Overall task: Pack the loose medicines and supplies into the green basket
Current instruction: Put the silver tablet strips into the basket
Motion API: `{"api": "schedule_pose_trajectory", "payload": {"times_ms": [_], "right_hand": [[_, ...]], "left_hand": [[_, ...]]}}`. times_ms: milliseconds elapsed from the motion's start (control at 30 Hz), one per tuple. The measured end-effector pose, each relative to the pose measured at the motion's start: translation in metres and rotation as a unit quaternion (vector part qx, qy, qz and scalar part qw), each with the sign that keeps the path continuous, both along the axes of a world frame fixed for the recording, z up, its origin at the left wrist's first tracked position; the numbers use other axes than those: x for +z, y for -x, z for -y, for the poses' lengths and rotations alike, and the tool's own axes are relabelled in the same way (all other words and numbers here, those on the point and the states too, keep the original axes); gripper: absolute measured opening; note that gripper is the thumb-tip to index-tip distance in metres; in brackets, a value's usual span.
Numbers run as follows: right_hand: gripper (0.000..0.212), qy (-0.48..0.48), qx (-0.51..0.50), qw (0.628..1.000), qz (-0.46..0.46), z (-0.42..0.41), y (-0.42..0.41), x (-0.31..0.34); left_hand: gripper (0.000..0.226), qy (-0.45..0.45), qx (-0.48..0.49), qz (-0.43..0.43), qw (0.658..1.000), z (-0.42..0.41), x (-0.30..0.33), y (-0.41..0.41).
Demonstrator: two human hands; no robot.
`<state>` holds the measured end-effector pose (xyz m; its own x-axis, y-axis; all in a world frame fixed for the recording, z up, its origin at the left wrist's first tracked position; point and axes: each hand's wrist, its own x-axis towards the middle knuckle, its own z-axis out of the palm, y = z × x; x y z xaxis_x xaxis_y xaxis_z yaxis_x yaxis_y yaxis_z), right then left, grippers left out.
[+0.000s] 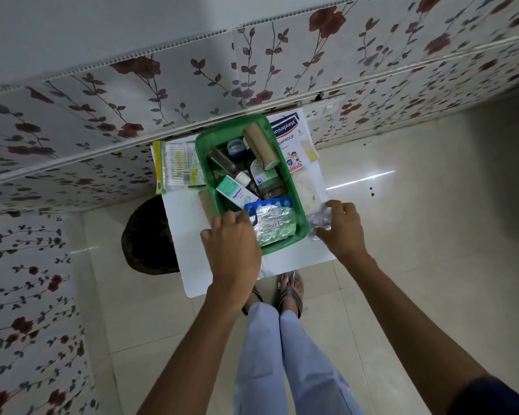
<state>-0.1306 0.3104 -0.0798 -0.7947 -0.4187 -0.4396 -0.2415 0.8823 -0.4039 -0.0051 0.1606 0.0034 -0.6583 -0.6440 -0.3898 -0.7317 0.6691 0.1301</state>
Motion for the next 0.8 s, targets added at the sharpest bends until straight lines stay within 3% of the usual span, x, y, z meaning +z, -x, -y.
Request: {"api": "schedule_pose_trajectory", "payload": {"times_ms": [133,300,400,467,567,667,800], "right_hand": [[0.056,-0.007,0.026,1.0,-0.011,-0.001,-0.002,-0.003],[0.04,-0.022,0.066,0.997,0.022,-0.002,-0.002,-0.002],[0.02,-0.068,0.067,0.995,0.038,-0.003,0.004,0.008],[0.019,-0.094,0.07,0.993,0.029,-0.006,0.011,0.022],[0.023,-0.072,0.08,0.994,-0.029,-0.006,0.017,0.052],[0.026,0.05,0.043,0.991,-0.115,0.011,0.018,0.091],[0.027,0.165,0.086,0.982,-0.033,0.056,0.006,0.12]], "left_hand": [[0.01,0.034,-0.022,0.001,0.999,-0.002,-0.006,0.004],[0.021,0.056,-0.062,0.064,0.994,-0.004,-0.017,0.004],[0.017,0.041,-0.073,0.078,0.993,-0.001,-0.017,0.003],[0.016,0.039,-0.074,0.071,0.994,0.002,-0.014,0.002],[0.022,0.044,-0.05,-0.005,0.998,0.012,-0.009,-0.001],[0.029,0.041,0.025,-0.137,0.989,0.029,-0.004,-0.002],[0.033,-0.006,0.104,-0.21,0.972,0.049,0.0,0.003]]}}
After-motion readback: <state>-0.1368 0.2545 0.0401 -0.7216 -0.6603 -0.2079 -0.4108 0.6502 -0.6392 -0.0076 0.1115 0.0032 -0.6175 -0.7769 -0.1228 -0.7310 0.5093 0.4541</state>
